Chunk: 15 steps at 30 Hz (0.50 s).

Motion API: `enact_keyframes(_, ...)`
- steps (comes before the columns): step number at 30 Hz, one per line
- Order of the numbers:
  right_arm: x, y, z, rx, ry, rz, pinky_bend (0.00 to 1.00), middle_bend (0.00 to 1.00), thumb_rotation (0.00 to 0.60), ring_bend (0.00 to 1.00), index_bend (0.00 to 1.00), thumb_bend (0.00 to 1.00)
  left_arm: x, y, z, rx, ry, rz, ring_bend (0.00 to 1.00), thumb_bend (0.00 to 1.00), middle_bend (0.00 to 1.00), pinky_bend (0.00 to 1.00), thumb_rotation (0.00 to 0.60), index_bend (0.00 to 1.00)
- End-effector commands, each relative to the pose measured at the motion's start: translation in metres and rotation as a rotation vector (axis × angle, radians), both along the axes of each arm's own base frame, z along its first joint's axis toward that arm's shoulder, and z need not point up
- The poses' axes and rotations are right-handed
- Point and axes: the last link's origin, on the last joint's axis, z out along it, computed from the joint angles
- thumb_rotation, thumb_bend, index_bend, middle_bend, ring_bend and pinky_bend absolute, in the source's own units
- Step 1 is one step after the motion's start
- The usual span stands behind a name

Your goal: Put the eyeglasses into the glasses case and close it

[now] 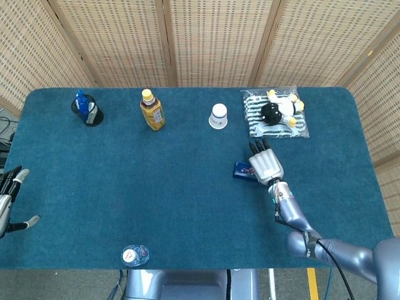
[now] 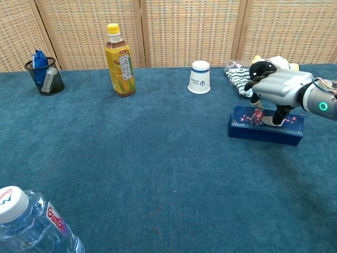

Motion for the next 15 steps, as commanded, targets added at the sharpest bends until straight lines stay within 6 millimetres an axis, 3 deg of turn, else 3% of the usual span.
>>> enact_keyframes(1, -0.001, -0.001, -0.001, -0.002, -0.007, -0.006, 0.03, 0.08, 0.6, 0.0, 0.61, 0.57, 0.0, 0.0, 0.0, -0.001, 0.001, 0.001, 0.0, 0.0, 0.0, 0.0, 0.6, 0.0)
enact_keyframes(10, -0.004, -0.007, 0.003, -0.039, -0.027, -0.027, 0.03, 0.02, 0.6, 0.0, 0.09, 0.56, 0.0, 0.0, -0.001, 0.0, 0.002, 0.002, 0.0, 0.0, 0.0, 0.0, 0.6, 0.0)
enact_keyframes(15, 0.001, -0.01, 0.012, -0.087, -0.055, -0.01, 0.03, 0.0, 0.6, 0.0, 0.0, 0.52, 0.0, 0.0, -0.001, -0.001, 0.001, 0.0, 0.0, 0.0, 0.0, 0.0, 0.6, 0.0)
